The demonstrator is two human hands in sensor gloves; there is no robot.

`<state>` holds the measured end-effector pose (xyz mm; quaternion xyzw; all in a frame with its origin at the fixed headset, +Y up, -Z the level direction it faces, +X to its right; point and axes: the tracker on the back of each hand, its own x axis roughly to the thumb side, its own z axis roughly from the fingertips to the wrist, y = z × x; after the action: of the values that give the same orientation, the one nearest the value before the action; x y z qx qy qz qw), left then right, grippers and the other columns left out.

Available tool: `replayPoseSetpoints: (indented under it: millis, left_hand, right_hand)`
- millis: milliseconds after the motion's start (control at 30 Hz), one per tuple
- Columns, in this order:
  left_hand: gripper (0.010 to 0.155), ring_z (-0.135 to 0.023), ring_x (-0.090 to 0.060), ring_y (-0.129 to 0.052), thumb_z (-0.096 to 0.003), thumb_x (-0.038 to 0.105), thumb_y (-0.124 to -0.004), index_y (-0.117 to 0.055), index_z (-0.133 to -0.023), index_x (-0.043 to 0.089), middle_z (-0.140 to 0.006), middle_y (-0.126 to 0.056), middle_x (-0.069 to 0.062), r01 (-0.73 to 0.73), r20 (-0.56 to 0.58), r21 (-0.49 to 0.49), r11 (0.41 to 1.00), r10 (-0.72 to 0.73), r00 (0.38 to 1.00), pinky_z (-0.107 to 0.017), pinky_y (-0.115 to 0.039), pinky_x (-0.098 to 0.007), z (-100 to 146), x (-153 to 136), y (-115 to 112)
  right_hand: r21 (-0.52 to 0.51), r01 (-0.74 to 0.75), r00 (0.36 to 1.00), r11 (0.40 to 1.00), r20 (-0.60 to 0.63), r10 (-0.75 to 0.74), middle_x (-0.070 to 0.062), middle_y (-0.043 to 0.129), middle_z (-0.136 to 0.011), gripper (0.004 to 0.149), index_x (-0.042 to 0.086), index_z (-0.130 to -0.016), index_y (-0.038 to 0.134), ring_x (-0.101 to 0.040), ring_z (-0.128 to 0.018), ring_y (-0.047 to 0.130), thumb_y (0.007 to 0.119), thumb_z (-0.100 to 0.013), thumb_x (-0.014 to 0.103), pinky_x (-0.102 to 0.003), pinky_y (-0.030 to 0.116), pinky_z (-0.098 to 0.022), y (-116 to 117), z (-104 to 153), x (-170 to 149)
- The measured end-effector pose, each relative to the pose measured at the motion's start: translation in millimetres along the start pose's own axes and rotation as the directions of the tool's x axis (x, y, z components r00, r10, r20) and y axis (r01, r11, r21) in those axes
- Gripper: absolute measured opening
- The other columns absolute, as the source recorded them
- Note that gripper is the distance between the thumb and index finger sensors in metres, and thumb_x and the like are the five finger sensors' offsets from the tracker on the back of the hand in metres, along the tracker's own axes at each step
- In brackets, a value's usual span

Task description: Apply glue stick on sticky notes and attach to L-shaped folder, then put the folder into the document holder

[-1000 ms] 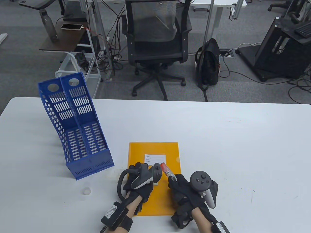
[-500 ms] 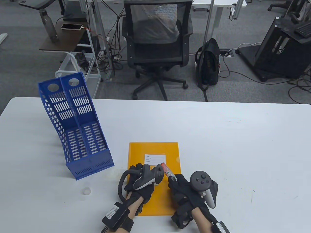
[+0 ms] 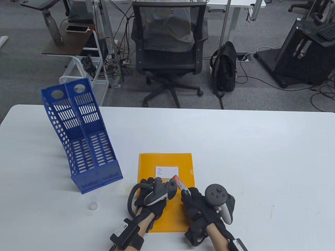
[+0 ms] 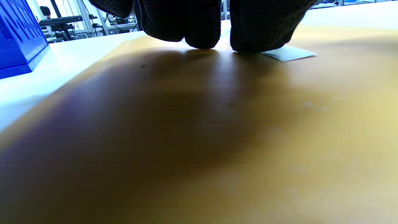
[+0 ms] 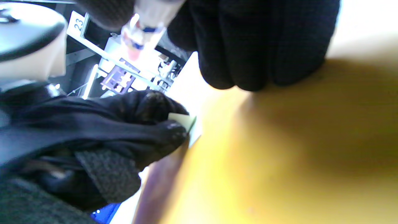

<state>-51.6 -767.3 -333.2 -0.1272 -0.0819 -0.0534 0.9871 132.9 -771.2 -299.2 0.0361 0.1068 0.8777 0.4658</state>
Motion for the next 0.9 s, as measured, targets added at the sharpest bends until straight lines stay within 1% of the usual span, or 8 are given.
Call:
replayPoseSetpoints:
  millis: [733,833,900]
  left_hand:
    - [0.040,-0.101,-0.030,-0.071,-0.0512,0.041,-0.077,-0.074,-0.091,0.037,-0.110,-0.069,-0.003,0.050,0.009,0.020,0.999,-0.050,0.999,-0.075,-0.053,-0.062,3.9,4.0,-1.2]
    - [0.041,-0.101,-0.031,-0.071,-0.0513,0.041,-0.077,-0.073,-0.092,0.037,-0.111,-0.069,-0.004,0.056,0.008,0.003,0.998,-0.056,0.998,-0.075,-0.053,-0.062,4.2,4.7,-0.6]
    - [0.043,-0.101,-0.030,-0.071,-0.0518,0.039,-0.076,-0.071,-0.094,0.036,-0.112,-0.066,-0.004,0.057,0.014,-0.040,0.998,-0.057,0.998,-0.076,-0.053,-0.062,4.0,5.5,0.2]
  right_hand:
    - [0.004,-0.003,1.000,1.000,0.000,0.003,-0.025,0.083,-0.082,0.061,-0.002,-0.090,0.065,-0.044,-0.071,0.085,0.058,-0.052,0.046,-0.052,0.081,-0.044,-0.3,-0.2,0.0]
    - [0.004,-0.003,1.000,1.000,0.000,0.003,-0.025,0.083,-0.082,0.061,-0.002,-0.090,0.065,-0.044,-0.071,0.084,0.058,-0.052,0.046,-0.052,0.081,-0.044,-0.3,-0.2,0.0]
    - [0.004,-0.003,1.000,1.000,0.000,0.003,-0.025,0.083,-0.082,0.061,-0.002,-0.090,0.065,-0.044,-0.071,0.084,0.058,-0.052,0.046,-0.052,0.081,-0.044,-0.3,-0.2,0.0]
